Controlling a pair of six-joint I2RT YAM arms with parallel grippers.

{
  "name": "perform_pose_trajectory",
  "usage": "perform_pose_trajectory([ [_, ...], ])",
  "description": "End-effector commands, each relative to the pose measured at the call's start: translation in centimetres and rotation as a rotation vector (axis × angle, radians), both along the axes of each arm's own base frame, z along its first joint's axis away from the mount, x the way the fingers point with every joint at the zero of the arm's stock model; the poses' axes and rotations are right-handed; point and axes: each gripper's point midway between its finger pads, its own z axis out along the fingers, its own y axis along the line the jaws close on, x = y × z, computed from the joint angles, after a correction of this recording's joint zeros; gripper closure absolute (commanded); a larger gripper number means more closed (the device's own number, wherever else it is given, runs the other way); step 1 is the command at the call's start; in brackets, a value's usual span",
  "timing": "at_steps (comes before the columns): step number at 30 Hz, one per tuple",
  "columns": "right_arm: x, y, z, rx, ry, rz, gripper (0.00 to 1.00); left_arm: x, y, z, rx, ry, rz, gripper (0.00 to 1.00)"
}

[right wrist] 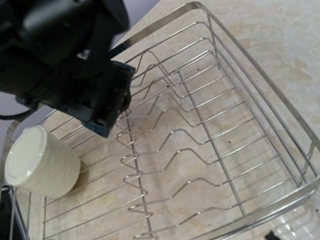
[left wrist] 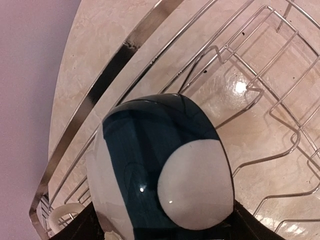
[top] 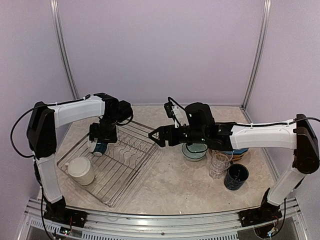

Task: Unload the mixed dishes from the dish rack
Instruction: Grab the cup from the dish rack.

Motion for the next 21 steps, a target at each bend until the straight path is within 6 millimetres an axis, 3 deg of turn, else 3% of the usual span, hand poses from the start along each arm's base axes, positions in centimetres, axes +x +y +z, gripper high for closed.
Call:
perform_pose_trajectory([
  [1, 0.0, -0.2, 0.8, 0.029, 0.000, 0.003, 0.12, 0.1, -0.1, 0.8, -0.047, -0.042, 0.008, 0.34],
  [8, 0.2, 0.4, 0.6, 0.031, 0.016, 0.008, 0.13, -0.4, -0.1, 2.0, -0.109, -0.083, -0.012, 0.48],
  [21, 1.1, 2.8, -0.1, 0.019, 0.036, 0.021, 0.12, -2.0, -0.5, 5.5, -0.259, -0.174, -0.089, 0.58],
])
